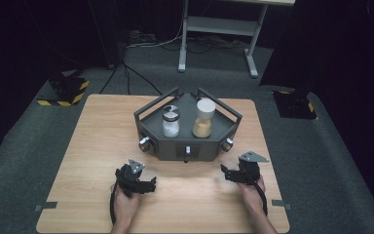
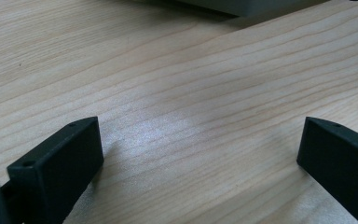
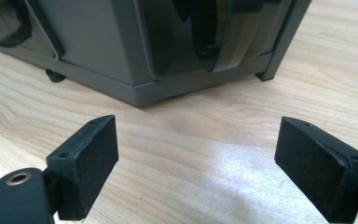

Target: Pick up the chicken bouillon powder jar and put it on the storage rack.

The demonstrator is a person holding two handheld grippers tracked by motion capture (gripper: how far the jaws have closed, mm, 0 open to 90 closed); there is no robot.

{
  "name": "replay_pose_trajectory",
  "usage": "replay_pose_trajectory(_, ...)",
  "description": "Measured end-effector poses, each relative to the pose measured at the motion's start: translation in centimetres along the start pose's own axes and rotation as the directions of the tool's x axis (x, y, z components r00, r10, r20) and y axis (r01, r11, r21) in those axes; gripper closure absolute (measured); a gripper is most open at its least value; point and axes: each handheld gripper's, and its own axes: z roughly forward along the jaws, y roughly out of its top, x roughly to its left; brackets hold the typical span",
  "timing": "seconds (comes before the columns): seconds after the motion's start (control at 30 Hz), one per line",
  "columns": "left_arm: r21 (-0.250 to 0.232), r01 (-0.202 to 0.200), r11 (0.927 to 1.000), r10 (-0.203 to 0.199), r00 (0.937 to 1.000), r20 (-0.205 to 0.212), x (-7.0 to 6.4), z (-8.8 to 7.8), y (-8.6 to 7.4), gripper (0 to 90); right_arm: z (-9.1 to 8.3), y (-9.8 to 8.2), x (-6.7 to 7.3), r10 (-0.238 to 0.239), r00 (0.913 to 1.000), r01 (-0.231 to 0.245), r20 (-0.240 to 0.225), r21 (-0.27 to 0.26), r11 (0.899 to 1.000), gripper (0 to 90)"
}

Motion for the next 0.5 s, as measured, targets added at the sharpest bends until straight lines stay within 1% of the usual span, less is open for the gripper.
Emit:
replay_pose_trajectory(0.17,0.000,0.000,1.0000,0.000,1.0000,0.000,0.0,0.0,0.0,0.1,0.5,-0.2,0.3,-0.005,1.0000,0.005,0.004,0.019,1.000,12.6)
replay_pose_trajectory(0.3,0.000,0.000,1.0000,0.000,1.0000,0.000,0.0,0.0,0.0,0.2,0.9,-0.4,0.8,-0.023,0.9995,0.022,0.021,0.033,0.999,11.3)
replay_pose_trajectory(0.5,0.000,0.000,1.0000,0.000,1.0000,0.000,0.0,0.0,0.0,0.1,1.5,-0.7,1.1,-0.026,0.9992,0.024,0.030,0.056,0.998,11.0)
